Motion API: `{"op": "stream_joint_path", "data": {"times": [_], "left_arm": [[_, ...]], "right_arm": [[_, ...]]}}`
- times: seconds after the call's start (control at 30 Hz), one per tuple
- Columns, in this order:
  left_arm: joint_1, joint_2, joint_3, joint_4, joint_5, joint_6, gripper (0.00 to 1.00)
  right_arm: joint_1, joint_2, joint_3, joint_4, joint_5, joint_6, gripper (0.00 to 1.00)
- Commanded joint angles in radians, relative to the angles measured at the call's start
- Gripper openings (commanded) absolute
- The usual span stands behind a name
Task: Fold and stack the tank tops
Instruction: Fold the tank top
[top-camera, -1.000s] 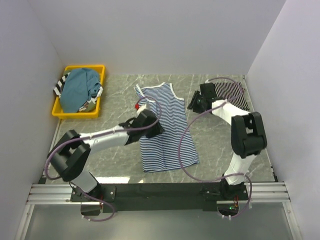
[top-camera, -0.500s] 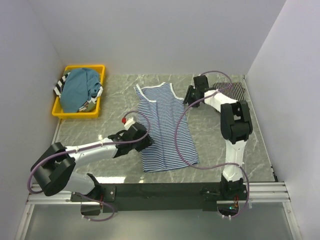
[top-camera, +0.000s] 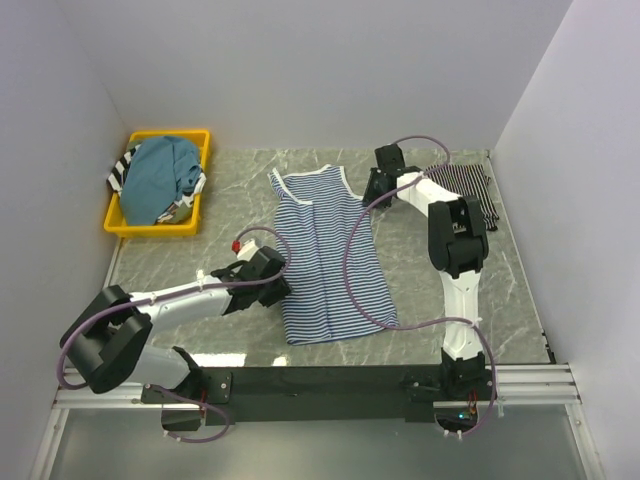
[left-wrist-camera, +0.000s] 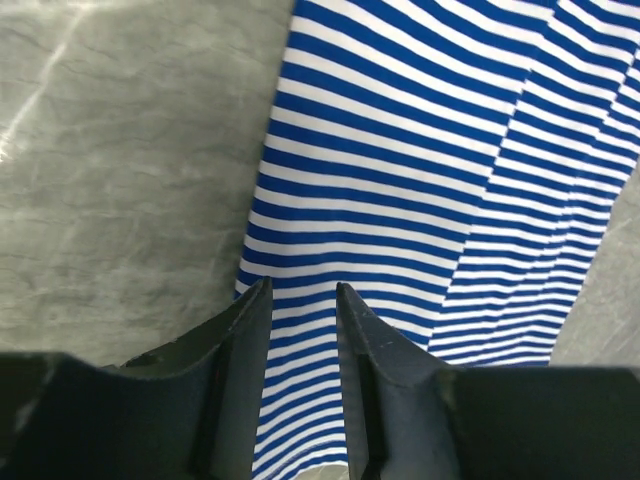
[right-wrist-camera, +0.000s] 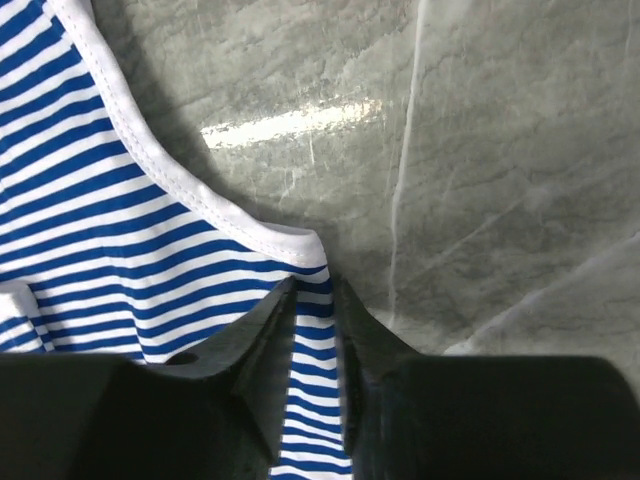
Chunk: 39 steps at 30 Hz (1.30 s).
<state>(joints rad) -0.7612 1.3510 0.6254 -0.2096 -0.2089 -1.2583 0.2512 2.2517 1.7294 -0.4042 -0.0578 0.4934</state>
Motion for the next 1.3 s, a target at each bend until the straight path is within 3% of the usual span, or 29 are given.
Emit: {"op": "stream_joint_path", "data": {"times": [0.0,0.2,0.33,0.5,0.6,0.77,0.97,1.1,1.27], "left_arm": [[0.016,0.014,0.011,-0.03,-0.037,0.007,0.37],[0.04,0.056,0.056,-0.056,-0.058,0.056,0.35],[0.042,0.039,0.129,-0.048,-0.055,0.187,0.35],[0.031,-0.029,0.165,-0.016,-0.012,0.281,0.41],[0.008,-0.046,0.171,0.029,0.092,0.313,0.42],[-0.183,-0.007,0.232,0.029,0.098,0.359,0.46],[-0.43,0.04,0.235,0.101,0.019,0.35,0.56],[-0.519,0.135,0.256,0.197,0.0,0.352,0.58],[-0.636,0.29,0.41,0.119,-0.138,0.384,0.59]], "right_arm": [[0.008,0.008,0.029,-0.019,0.039,-0.006,0.28],[0.005,-0.046,-0.069,0.014,0.116,0.008,0.13],[-0.013,-0.142,-0.207,0.065,0.113,0.043,0.05],[-0.032,-0.272,-0.385,0.146,0.085,0.082,0.03],[-0.038,-0.338,-0.448,0.183,0.076,0.096,0.02],[-0.049,-0.399,-0.53,0.22,0.059,0.116,0.02],[-0.09,-0.406,-0.53,0.242,-0.074,0.108,0.01],[-0.125,-0.38,-0.502,0.245,-0.195,0.096,0.01],[-0.153,-0.365,-0.465,0.217,-0.255,0.077,0.0]]}}
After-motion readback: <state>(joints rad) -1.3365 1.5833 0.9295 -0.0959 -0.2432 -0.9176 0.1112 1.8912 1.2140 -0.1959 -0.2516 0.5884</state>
